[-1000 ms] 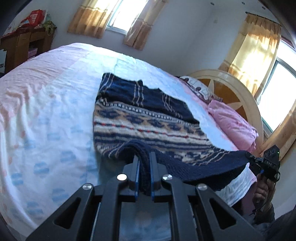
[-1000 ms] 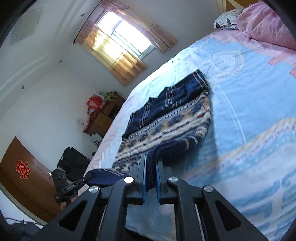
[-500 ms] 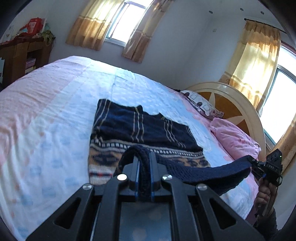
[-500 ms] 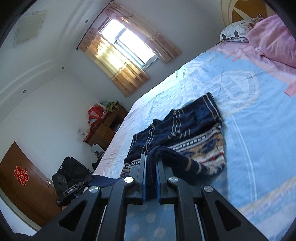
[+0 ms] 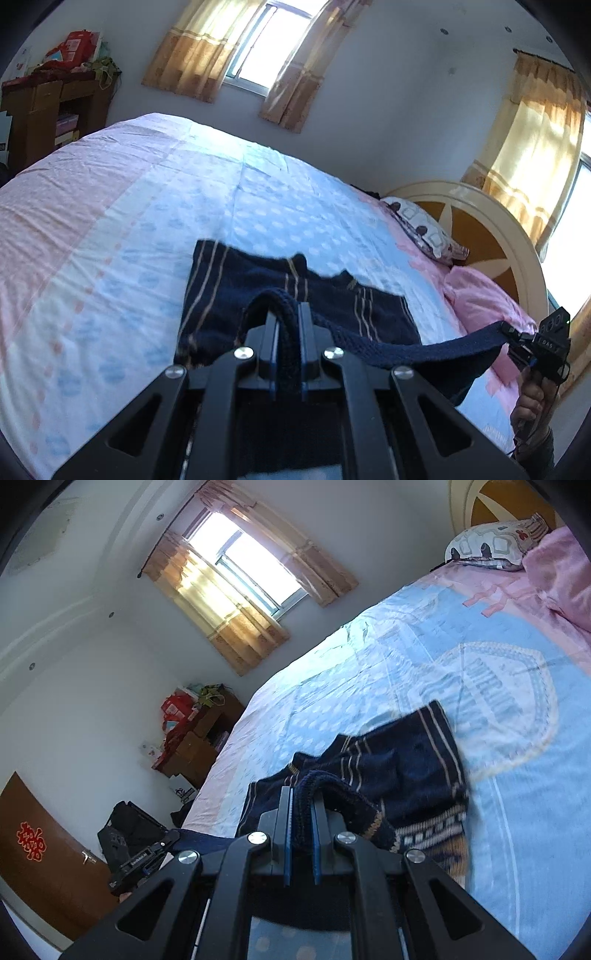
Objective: Fold small clothes
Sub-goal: 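Lift the hem with both tools and fold it over toward the collar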
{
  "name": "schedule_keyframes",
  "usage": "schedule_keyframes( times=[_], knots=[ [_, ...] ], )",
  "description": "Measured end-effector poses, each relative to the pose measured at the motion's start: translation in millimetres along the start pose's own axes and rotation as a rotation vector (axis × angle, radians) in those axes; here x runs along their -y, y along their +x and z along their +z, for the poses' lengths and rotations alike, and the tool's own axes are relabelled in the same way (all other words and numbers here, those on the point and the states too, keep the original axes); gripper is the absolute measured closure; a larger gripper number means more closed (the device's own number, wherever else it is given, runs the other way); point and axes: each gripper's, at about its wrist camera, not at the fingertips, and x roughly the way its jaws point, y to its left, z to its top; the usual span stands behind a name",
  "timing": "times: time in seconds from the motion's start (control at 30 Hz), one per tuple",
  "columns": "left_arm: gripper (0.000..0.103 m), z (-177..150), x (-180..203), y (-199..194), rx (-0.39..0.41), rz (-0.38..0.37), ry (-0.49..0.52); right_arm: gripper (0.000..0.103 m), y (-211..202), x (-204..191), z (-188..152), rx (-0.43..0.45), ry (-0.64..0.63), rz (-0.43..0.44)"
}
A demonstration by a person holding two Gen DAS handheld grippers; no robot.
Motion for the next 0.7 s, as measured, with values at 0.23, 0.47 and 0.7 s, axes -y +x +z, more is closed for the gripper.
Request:
schedule_keyframes(
  times=[0.23, 0.47, 0.7],
  knots=[
    [0.094, 27.1, -12.3, 47.2, -0.015, 0.022, -0.017, 0.096, 46.6, 17.9, 29.4, -0.038, 0.007, -0.058],
    [0.094, 34.7, -31.4, 99.5, -0.074, 0.051, -0.071, 0.096, 102.4, 49.9, 44.1, -0.098, 0.060, -0.119],
    [0.094, 34.3, -47.5, 140.5, -0.105, 0.098, -0.092, 0.096, 158.5, 90.3, 64.1, -0.148, 0.137, -0.197]
  ],
)
